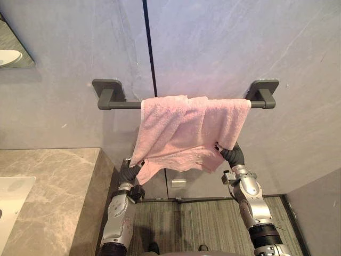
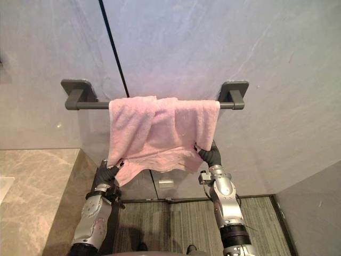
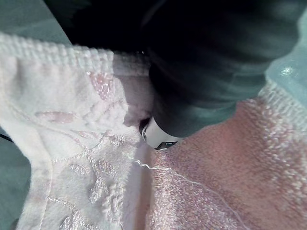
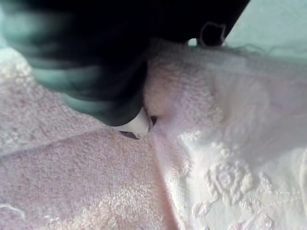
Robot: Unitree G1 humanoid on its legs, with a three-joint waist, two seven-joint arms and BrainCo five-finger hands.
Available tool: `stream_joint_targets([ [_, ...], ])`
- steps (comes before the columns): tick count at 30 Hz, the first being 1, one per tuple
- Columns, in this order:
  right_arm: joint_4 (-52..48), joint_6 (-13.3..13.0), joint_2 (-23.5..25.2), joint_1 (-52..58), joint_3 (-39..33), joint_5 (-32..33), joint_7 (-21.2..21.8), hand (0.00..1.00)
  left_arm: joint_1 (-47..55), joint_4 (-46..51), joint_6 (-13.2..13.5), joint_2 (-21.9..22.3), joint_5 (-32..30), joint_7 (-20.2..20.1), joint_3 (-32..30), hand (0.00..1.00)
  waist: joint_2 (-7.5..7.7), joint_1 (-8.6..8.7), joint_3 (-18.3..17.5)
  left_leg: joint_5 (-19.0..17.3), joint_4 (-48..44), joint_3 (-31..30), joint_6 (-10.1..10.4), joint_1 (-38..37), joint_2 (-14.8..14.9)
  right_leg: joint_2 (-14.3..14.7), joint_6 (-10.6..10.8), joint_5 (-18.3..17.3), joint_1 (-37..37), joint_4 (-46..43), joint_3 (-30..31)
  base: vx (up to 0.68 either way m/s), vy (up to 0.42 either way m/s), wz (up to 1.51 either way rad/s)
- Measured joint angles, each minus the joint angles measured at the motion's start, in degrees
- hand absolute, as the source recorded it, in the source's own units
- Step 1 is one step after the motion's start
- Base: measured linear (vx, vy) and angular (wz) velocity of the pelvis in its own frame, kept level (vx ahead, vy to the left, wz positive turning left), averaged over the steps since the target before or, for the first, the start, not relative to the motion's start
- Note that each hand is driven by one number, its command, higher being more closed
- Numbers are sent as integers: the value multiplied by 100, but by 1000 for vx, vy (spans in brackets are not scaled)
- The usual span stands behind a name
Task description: Organize washtable
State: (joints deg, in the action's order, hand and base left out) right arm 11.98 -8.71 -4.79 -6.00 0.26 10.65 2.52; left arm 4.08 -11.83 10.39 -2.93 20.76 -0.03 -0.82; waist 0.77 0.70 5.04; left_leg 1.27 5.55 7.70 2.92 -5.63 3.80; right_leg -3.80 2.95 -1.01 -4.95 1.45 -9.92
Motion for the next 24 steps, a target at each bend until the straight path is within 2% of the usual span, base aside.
stream_joint_targets([
  [10,79,-9,127,10,-8,-14,1,100,46,-220,0,39,122,-1,-2,100,56,2,14,-1,34,-53,2,-34,0,2,0,1,-96,66,-69,-17,-4,3],
  [18,173,-113,148,4,-8,-128,2,100,-1,-373,-1,46,100,-26,13,100,134,9,58,-2,35,-39,3,-33,0,2,0,2,-97,78,-62,-4,0,0],
  [22,238,-150,205,-19,-23,-127,2,100,-2,-523,-9,44,-118,-118,35,100,144,11,60,-3,35,-29,3,-37,0,1,-1,3,-97,80,-53,0,0,0],
  [23,239,-155,205,-20,-24,-127,2,100,-5,-549,-8,42,-130,-120,54,0,143,12,61,-3,35,-28,3,-37,0,1,-1,3,-97,83,-52,0,0,0],
  [24,240,-160,205,-20,-24,-127,2,0,-4,-559,-9,41,-134,-120,65,0,143,13,61,-3,35,-26,3,-37,1,1,-1,3,-97,84,-51,0,0,0],
])
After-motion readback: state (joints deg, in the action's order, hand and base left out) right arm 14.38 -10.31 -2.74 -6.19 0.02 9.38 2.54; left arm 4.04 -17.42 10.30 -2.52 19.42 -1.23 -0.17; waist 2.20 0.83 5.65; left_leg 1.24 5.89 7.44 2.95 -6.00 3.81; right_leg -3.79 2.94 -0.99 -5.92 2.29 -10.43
